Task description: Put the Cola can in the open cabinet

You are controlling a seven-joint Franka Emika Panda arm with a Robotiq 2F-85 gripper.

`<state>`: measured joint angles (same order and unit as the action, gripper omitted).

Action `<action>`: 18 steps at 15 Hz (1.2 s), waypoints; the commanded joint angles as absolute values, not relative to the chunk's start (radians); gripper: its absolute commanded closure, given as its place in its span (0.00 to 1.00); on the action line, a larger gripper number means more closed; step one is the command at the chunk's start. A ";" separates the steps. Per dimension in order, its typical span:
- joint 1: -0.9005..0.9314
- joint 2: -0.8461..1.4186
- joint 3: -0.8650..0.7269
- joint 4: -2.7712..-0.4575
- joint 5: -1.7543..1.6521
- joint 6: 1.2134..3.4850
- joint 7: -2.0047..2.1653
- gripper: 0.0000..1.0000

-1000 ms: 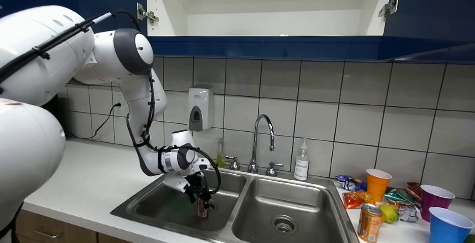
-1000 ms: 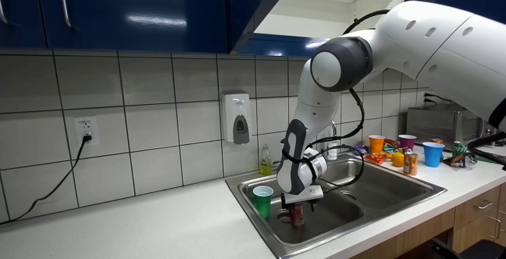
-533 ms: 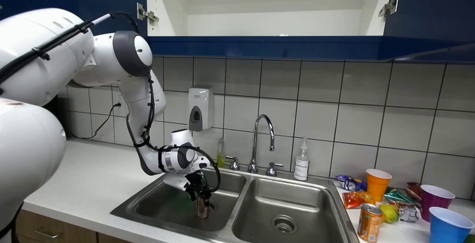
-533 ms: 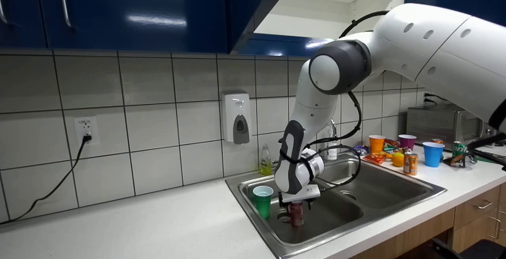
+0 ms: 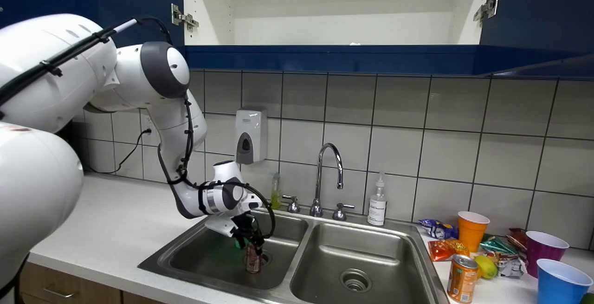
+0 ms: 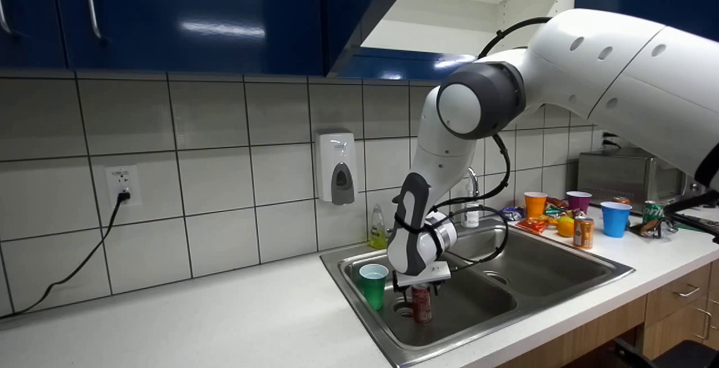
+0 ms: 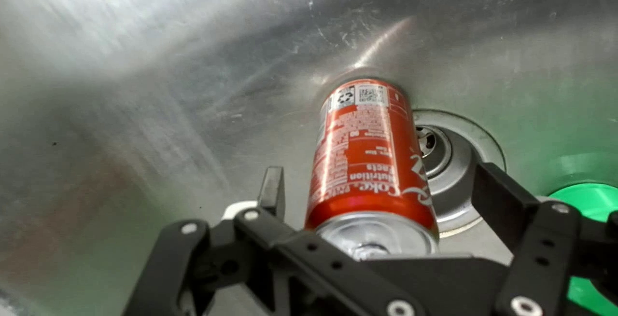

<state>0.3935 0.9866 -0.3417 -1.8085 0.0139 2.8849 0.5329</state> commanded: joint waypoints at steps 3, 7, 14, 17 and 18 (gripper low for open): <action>0.410 1.014 -0.361 -1.768 0.029 2.873 0.563 0.00; 0.409 1.019 -0.364 -1.759 0.030 2.872 0.569 0.00; 0.409 1.025 -0.369 -1.750 0.031 2.866 0.574 0.44; 0.406 1.024 -0.368 -1.750 0.034 2.861 0.573 0.62; 0.406 1.022 -0.367 -1.751 0.036 2.861 0.574 0.62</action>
<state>0.3941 1.0137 -0.3537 -1.7678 0.0206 2.8837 0.5514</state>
